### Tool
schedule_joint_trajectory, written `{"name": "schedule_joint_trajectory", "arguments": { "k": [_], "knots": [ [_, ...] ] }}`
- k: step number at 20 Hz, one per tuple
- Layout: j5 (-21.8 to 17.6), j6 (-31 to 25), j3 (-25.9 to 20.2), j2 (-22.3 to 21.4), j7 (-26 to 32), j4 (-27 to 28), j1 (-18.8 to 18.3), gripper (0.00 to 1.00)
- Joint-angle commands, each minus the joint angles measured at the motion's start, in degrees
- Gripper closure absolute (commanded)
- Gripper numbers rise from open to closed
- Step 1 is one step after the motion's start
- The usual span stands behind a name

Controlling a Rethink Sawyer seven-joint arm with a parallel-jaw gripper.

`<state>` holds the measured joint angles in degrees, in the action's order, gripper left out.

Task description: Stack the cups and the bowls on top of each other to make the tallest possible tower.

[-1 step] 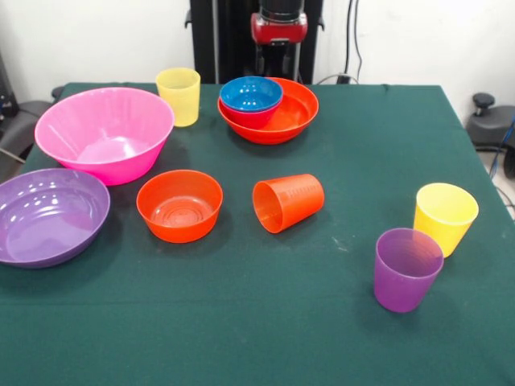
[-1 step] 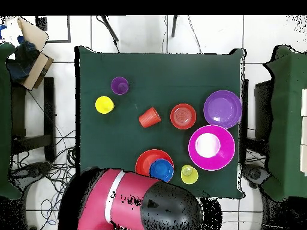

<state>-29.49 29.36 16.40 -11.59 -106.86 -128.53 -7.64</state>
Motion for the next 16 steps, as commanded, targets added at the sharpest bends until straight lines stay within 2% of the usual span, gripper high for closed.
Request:
{"name": "schedule_joint_trajectory", "arguments": {
  "k": [1, 10, 16],
  "knots": [
    [2.39, -2.9, -7.28, 4.56, -7.59, 9.98, -1.09, 0.0],
    [2.43, -7.22, -9.52, 1.23, -6.83, 10.5, -1.76, 0.0],
    [4.02, -8.98, -10.31, -0.89, -7.25, 10.29, -0.55, 0.0]
  ]
}}
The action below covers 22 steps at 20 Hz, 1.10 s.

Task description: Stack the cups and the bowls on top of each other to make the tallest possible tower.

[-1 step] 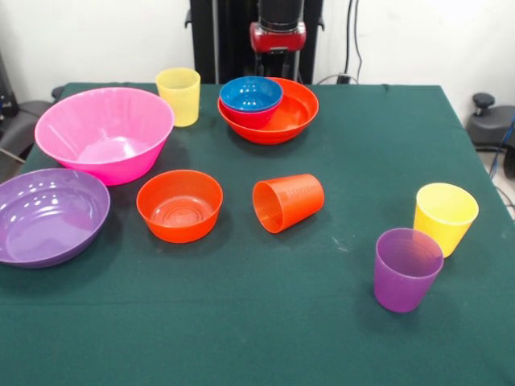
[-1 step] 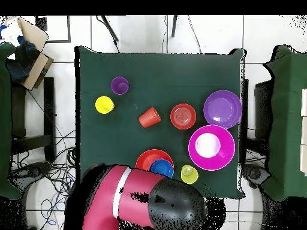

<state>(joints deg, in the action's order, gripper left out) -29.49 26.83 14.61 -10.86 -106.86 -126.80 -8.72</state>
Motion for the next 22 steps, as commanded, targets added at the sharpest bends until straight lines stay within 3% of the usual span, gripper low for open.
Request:
{"name": "schedule_joint_trajectory", "arguments": {
  "k": [1, 12, 22],
  "knots": [
    [4.12, -7.09, -8.82, -2.0, -7.16, 8.79, 0.53, 0.0],
    [4.29, -13.53, -11.37, -7.04, -6.38, 9.16, -0.11, 0.0],
    [2.65, -20.46, -13.5, -10.78, -4.4, 11.28, -3.26, 0.0]
  ]
}}
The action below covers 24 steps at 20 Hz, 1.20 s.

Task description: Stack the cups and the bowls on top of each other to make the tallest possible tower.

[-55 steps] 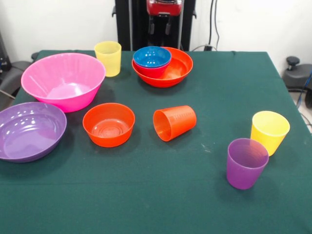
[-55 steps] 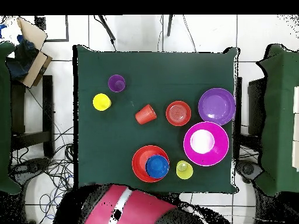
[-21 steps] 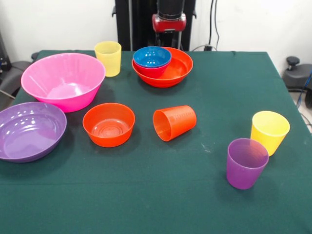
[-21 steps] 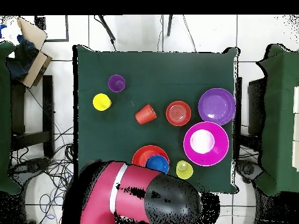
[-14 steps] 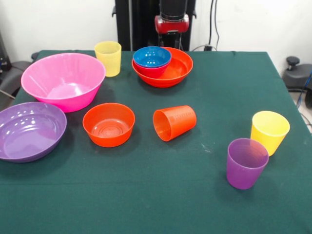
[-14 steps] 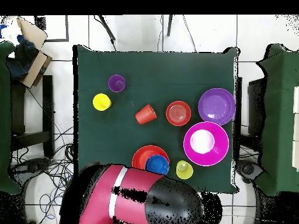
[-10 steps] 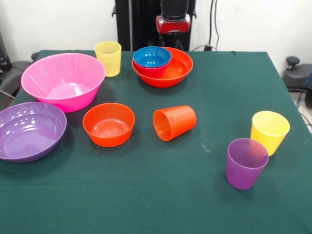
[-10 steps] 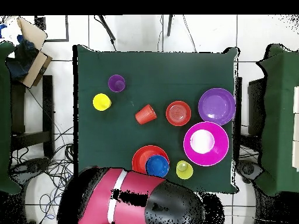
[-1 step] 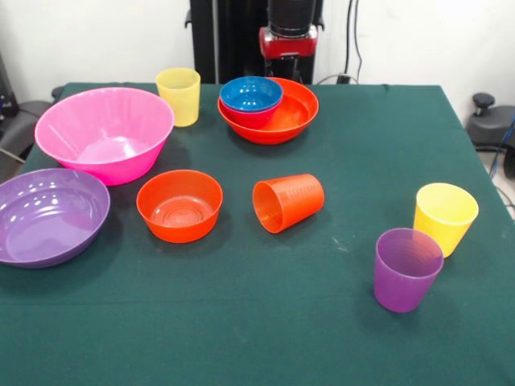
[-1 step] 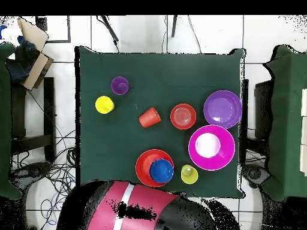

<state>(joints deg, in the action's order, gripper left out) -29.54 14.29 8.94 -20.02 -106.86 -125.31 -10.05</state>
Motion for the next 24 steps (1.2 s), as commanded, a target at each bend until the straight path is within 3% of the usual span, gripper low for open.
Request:
{"name": "schedule_joint_trajectory", "arguments": {
  "k": [1, 13, 17, 24],
  "knots": [
    [2.51, -8.53, -8.08, -1.81, -4.12, 10.13, -2.34, 0.0],
    [0.38, -14.37, -10.78, -6.14, -1.64, 10.53, -6.49, 0.0],
    [0.87, -16.13, -11.61, -7.24, -1.72, 10.91, -6.19, 0.0],
    [2.81, -16.88, -11.16, -6.99, -4.18, 12.35, -2.55, 0.0]
  ]
}}
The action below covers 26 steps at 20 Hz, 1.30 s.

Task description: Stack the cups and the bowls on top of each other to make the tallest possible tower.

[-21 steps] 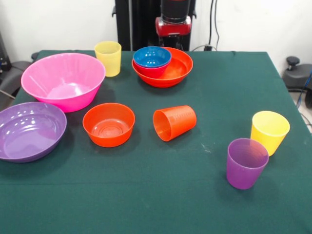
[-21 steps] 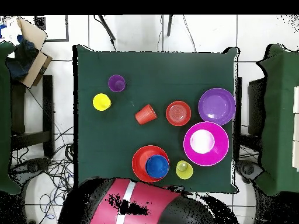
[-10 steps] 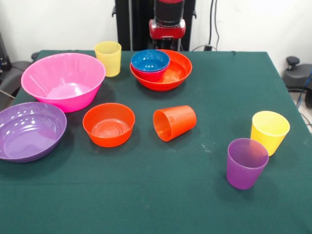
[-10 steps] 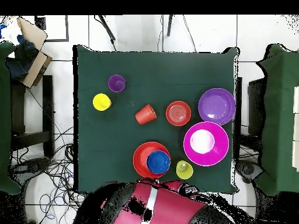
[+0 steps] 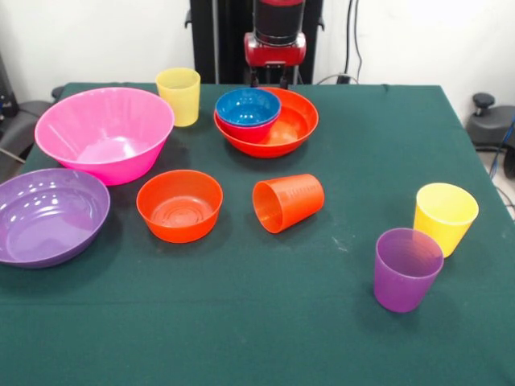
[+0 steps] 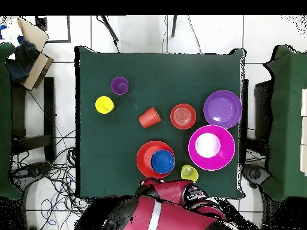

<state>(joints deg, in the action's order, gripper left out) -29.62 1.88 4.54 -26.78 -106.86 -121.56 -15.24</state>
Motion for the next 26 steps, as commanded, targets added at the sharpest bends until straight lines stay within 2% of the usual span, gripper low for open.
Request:
{"name": "schedule_joint_trajectory", "arguments": {
  "k": [1, 6, 15, 21, 26],
  "knots": [
    [3.24, -4.37, -6.69, -0.01, -4.65, 8.79, 3.29, 0.0],
    [4.64, -4.17, -6.02, 0.57, -5.74, 9.72, 5.67, 0.0],
    [5.26, -5.0, -6.24, 2.62, -4.76, 13.12, 6.18, 0.0],
    [4.01, -3.81, -6.24, 5.31, -3.63, 15.57, 4.73, 0.0],
    [1.95, -5.36, -7.66, 4.54, -1.25, 16.12, 1.57, 0.0]
  ]
}}
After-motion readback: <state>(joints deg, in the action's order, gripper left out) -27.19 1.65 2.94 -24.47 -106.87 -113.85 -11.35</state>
